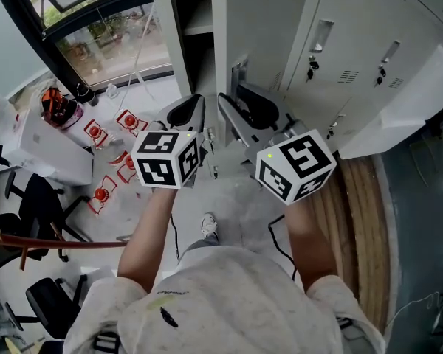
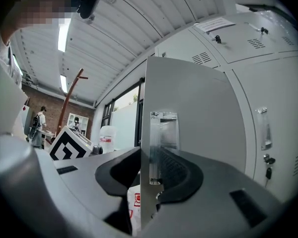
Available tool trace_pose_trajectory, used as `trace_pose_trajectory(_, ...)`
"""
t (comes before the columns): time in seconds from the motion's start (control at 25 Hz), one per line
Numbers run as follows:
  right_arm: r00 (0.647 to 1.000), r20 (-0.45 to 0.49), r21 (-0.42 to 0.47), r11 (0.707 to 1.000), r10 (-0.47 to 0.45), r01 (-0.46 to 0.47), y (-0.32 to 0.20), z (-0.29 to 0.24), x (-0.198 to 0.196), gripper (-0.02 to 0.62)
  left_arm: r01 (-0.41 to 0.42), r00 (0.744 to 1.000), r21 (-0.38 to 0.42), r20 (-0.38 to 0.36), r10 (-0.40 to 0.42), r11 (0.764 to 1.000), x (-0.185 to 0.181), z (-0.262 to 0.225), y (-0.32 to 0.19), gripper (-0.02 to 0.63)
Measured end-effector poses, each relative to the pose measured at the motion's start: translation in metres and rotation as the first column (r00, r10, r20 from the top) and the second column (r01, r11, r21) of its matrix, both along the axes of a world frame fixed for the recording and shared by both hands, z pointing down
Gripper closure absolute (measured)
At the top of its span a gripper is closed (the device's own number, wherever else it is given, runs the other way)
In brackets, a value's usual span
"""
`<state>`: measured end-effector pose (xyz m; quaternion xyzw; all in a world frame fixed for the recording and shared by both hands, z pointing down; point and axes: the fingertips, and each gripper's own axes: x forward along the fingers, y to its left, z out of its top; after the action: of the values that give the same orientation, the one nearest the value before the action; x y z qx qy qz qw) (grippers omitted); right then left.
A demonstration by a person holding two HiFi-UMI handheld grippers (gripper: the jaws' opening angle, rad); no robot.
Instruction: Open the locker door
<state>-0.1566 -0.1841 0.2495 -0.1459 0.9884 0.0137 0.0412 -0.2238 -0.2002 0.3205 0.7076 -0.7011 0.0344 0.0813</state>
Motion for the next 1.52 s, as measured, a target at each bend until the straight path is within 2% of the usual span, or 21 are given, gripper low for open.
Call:
trace_pose_trajectory(0.68, 1.000, 0.024, -0.024, 1.000, 0.015, -0.014, 0.007, 0.000, 0.078, 0.468, -0.089, 0.996, 0.004, 0.026, 0.089, 0.996, 0.086, -0.005, 0.004, 0.601)
trace_pose_trajectory(1.08, 0.997, 0.071, -0.053, 0.998, 0.032, -0.029, 0.000, -0.001, 0.120, 0.459, -0.125, 0.992, 0.010, 0.020, 0.124, 0.992, 0.122, -0.006, -0.002, 0.601)
trace_pose_trajectory(1.52, 0.991, 0.061, -0.031, 0.993, 0.120, -0.118, -0.011, -0.002, 0.162, 0.478, -0.227, 0.974, 0.019, 0.018, 0.227, 0.974, 0.167, -0.010, -0.024, 0.601)
